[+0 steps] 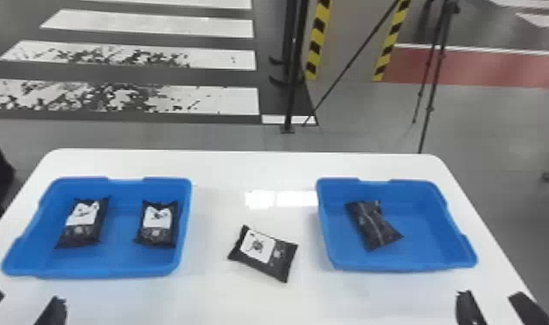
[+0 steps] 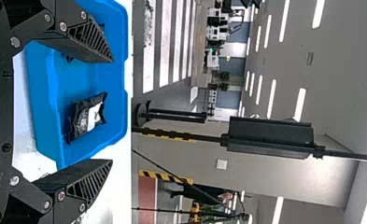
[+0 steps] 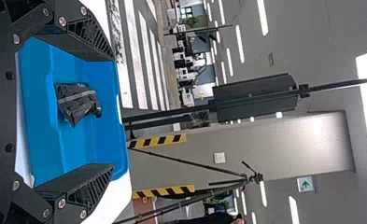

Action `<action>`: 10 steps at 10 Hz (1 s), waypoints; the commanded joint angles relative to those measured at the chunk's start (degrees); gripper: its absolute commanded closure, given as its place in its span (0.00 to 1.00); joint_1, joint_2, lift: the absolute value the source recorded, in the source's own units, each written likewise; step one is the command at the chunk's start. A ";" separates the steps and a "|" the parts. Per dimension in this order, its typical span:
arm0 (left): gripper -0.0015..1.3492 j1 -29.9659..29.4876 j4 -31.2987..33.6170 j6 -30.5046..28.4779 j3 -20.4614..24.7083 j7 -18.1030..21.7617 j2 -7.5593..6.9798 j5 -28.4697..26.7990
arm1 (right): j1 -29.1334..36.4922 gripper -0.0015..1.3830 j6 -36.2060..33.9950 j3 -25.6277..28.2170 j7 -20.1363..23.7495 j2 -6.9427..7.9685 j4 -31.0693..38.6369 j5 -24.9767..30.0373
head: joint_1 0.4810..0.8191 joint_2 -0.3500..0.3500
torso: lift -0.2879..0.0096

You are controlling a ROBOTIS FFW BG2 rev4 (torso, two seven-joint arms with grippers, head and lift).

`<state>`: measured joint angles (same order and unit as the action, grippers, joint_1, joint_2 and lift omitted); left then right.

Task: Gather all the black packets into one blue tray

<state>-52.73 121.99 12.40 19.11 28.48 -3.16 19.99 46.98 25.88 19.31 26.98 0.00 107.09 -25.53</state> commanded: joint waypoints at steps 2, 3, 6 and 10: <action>0.21 0.00 0.00 -0.02 0.08 0.09 0.00 0.00 | -0.01 0.16 0.00 -0.11 0.00 0.05 -0.29 -0.18 | 0.63 0.35 | 0.60; 0.21 0.14 0.00 -0.02 0.08 0.09 0.00 0.00 | -0.01 0.16 0.00 -0.11 0.00 0.05 -0.43 -0.52 | 0.63 0.35 | 0.60; 0.21 0.28 0.00 -0.44 -0.03 0.18 -0.09 0.11 | -0.29 0.16 0.00 -0.91 0.00 0.05 -1.27 -1.43 | 0.63 0.35 | 0.60; 0.21 4.50 0.00 -3.96 -1.18 1.23 -1.67 -4.11 | -0.29 0.16 0.00 -1.14 0.00 0.05 -1.55 -1.89 | 0.63 0.33 | 0.60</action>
<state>-49.39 121.99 9.17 18.11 29.67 -4.45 17.14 46.67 25.88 18.30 26.98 0.00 105.64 -27.33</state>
